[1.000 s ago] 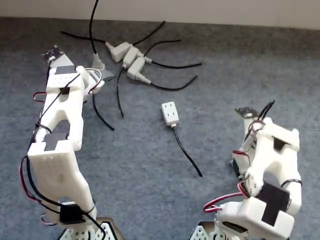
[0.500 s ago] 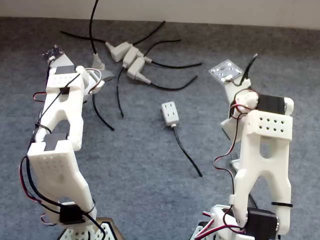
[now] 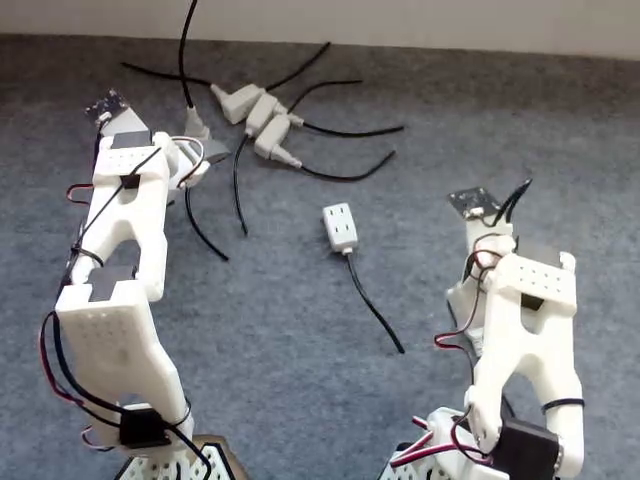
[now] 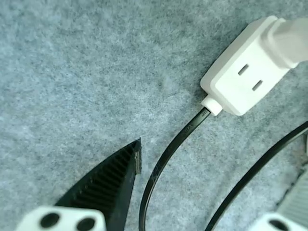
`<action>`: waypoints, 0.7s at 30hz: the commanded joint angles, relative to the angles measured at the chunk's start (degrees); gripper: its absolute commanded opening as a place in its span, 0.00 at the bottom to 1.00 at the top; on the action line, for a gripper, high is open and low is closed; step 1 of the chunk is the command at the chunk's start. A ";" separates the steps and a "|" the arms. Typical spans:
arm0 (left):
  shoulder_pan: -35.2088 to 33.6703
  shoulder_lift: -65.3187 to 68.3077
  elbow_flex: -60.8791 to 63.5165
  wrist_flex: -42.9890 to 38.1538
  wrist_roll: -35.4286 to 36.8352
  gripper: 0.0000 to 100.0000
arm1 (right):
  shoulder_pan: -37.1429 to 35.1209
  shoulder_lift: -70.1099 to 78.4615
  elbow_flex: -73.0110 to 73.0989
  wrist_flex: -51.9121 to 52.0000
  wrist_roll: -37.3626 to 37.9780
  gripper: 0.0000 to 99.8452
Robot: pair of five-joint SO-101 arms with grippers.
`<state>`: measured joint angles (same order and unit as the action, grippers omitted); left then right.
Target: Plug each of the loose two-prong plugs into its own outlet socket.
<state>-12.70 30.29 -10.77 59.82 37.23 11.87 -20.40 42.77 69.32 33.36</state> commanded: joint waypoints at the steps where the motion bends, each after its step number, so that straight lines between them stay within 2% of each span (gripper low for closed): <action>1: 0.66 -0.57 -1.27 -1.49 0.09 0.46 | -0.31 -1.98 1.71 -1.36 -0.53 0.26; 5: 1.27 -0.57 -1.19 -1.49 0.09 0.46 | -0.13 -1.98 2.42 -1.63 8.18 0.26; 10: 2.07 -0.66 -0.48 -1.76 0.09 0.46 | 0.13 -1.36 7.60 -8.84 10.29 0.26; 14: 2.07 -0.66 -0.57 -1.85 0.09 0.46 | -1.19 -1.89 13.58 -9.45 16.44 0.26; 18: 2.07 -0.66 -0.57 -1.85 0.09 0.46 | -1.19 -1.45 15.25 -9.89 16.44 0.26; 21: 2.07 -0.66 -0.57 -1.85 0.09 0.46 | -1.36 -1.36 15.43 -12.53 16.35 0.21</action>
<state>-11.56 30.29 -10.77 58.68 37.23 11.25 -20.57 58.07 59.74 48.84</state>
